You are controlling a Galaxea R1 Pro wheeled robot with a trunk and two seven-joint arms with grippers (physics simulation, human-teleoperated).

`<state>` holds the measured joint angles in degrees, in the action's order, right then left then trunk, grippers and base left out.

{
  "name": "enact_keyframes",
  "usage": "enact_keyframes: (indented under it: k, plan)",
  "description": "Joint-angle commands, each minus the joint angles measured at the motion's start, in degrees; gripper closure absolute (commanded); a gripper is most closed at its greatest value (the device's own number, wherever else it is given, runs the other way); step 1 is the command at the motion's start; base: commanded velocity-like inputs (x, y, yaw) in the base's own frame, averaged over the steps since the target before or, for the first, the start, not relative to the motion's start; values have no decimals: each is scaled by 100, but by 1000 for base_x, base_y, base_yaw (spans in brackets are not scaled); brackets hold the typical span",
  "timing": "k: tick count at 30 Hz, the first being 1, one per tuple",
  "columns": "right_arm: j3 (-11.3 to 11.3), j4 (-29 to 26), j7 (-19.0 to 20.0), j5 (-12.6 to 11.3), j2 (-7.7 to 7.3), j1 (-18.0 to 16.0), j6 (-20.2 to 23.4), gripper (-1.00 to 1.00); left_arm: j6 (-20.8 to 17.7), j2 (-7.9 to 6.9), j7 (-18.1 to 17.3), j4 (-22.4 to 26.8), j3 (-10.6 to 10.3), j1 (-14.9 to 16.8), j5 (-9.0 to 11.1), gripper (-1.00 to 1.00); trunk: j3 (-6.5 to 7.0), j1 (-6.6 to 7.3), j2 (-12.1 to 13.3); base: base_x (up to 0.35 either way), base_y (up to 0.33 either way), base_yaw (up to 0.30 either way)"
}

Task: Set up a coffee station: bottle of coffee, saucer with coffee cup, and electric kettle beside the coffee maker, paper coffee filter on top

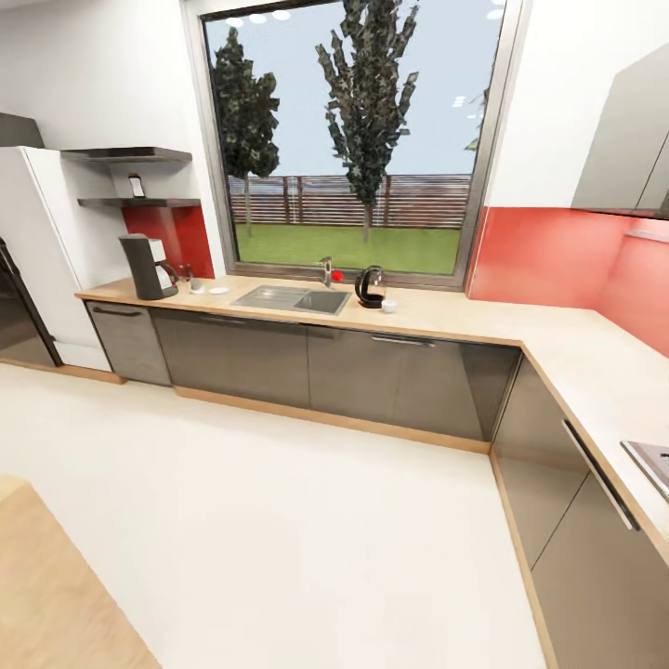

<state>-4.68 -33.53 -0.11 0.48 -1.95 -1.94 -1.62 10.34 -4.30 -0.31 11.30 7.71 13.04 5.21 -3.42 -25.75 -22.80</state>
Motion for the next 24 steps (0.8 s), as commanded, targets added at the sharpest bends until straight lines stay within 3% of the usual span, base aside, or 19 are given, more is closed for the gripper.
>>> enact_keyframes:
  k: [1, 9, 24]
  plan:
    - [-7, 3, -3, 5, 1, -4, -18, -100, 16, 0, -4, -9, -14, 5, 46, -100, -13, -3, -12, 0, 0, 0]
    - [-20, -4, -3, -9, 1, -5, -20, -100, 8, 4, -35, -11, -43, 7, 19, -100, -13, -3, -12, 65, 0, 0]
    - [-33, -13, 36, -30, -5, -4, -21, -100, 35, -25, -51, 98, -38, 84, 17, -100, -13, -3, -12, 323, 0, 0]
